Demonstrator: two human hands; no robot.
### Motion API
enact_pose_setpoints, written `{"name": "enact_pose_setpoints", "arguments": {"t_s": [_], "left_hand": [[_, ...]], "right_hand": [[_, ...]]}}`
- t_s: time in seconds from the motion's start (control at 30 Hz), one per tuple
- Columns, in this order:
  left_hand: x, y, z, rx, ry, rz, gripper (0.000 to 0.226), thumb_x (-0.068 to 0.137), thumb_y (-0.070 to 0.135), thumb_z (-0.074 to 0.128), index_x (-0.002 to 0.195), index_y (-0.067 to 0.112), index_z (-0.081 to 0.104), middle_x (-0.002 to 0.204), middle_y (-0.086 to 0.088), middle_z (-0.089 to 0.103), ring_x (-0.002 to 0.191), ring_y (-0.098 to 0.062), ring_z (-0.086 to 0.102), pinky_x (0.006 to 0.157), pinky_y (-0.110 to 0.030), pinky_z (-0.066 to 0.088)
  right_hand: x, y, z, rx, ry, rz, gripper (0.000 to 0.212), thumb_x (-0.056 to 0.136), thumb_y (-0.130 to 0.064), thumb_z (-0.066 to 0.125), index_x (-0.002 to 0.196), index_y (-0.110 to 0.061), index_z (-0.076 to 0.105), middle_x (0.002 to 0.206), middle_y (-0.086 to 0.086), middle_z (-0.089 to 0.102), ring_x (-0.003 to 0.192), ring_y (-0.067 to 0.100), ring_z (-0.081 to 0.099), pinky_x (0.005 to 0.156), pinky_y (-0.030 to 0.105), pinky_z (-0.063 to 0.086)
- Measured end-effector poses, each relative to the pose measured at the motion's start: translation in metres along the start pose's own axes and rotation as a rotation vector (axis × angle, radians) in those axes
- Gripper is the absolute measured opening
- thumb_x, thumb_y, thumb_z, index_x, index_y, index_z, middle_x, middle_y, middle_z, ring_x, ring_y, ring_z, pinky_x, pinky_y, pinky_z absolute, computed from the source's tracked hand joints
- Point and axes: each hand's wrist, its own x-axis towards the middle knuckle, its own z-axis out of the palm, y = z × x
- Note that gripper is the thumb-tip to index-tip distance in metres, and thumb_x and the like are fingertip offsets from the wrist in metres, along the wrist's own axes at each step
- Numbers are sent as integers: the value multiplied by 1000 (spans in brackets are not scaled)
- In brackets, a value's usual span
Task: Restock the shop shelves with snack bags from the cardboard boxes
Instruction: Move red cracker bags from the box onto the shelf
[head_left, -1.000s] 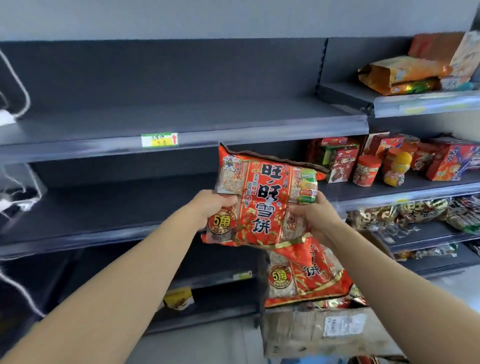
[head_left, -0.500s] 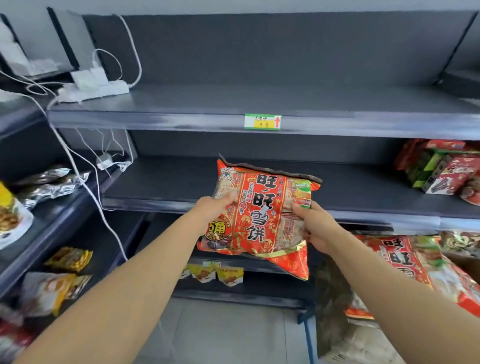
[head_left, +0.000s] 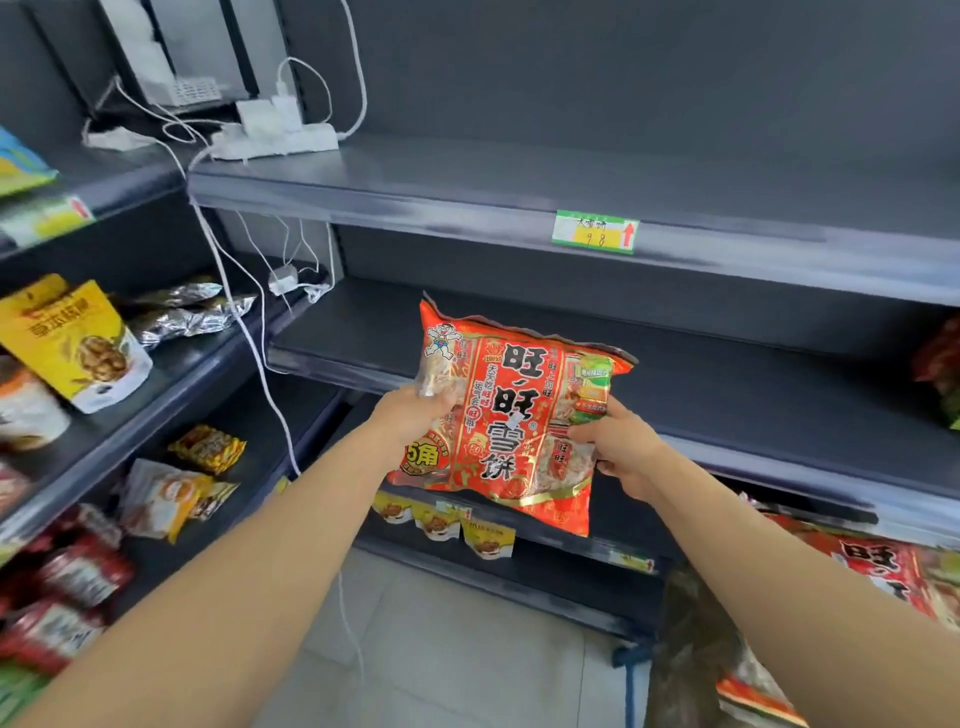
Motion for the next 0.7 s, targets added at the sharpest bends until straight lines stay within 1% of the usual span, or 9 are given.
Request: {"name": "enact_pose_setpoints", "arguments": {"t_s": [0.03, 0.1, 0.2, 0.27, 0.33, 0.43, 0.5, 0.63, 0.7], "left_hand": [[4, -2, -3, 15, 9, -16, 53, 83, 43, 68, 125, 12, 58, 116, -10, 67, 104, -28, 65, 95, -42, 50], [14, -3, -11, 59, 10, -37, 45, 88, 38, 64, 123, 10, 58, 114, -10, 68, 96, -25, 66, 76, -32, 53], [36, 3, -22, 83, 3, -26, 37, 91, 35, 62, 119, 12, 59, 108, -8, 68, 76, -14, 62, 57, -23, 42], [57, 9, -31, 39, 8, -6, 36, 91, 33, 62, 120, 13, 59, 107, -6, 67, 79, -12, 59, 59, -22, 42], [81, 16, -40, -18, 19, 5, 33, 91, 32, 62, 119, 14, 58, 111, -5, 65, 91, -15, 59, 63, -23, 44], [115, 26, -57, -38, 36, 51, 28, 92, 29, 61, 116, 15, 57, 111, -5, 64, 97, -17, 58, 66, -24, 46], [140, 30, -67, -53, 35, 89, 24, 93, 27, 61, 115, 16, 58, 108, -3, 63, 97, -17, 57, 73, -27, 47], [183, 37, -79, -71, 45, 159, 25, 93, 24, 60, 117, 17, 58, 110, -1, 62, 98, -16, 56, 78, -31, 46], [202, 40, -81, -105, 29, 181, 26, 93, 25, 61, 117, 16, 58, 106, 0, 62, 93, -15, 58, 77, -30, 47]], "right_hand": [[5, 0, 3, -12, -4, -1, 29, 93, -5, 56, 115, -24, 55, 107, -1, 68, 94, 18, 65, 65, 27, 44], [14, -2, 11, -26, -18, -1, 28, 92, -8, 58, 115, -24, 56, 108, -1, 69, 97, 19, 65, 66, 27, 45], [33, -13, 20, -24, -30, -23, 28, 92, -7, 58, 114, -25, 56, 107, -1, 69, 96, 18, 66, 68, 28, 48], [50, -23, 29, -6, -21, -46, 30, 92, -5, 58, 115, -25, 56, 106, -1, 69, 94, 19, 67, 75, 33, 53], [68, -34, 41, 20, -5, -68, 34, 92, -3, 57, 117, -25, 55, 105, -1, 69, 93, 20, 68, 81, 39, 56], [92, -53, 65, 63, 20, -104, 37, 92, 1, 54, 117, -26, 54, 104, -1, 69, 89, 18, 69, 67, 32, 55], [109, -63, 79, 63, 40, -129, 41, 92, 3, 52, 119, -27, 54, 106, -2, 68, 92, 16, 67, 65, 28, 52], [139, -74, 98, 29, 111, -188, 48, 91, 4, 51, 126, -28, 54, 114, -4, 67, 104, 17, 63, 91, 37, 52], [151, -80, 105, 26, 130, -200, 52, 92, 3, 52, 132, -30, 51, 113, -6, 67, 104, 15, 63, 91, 35, 51]]}}
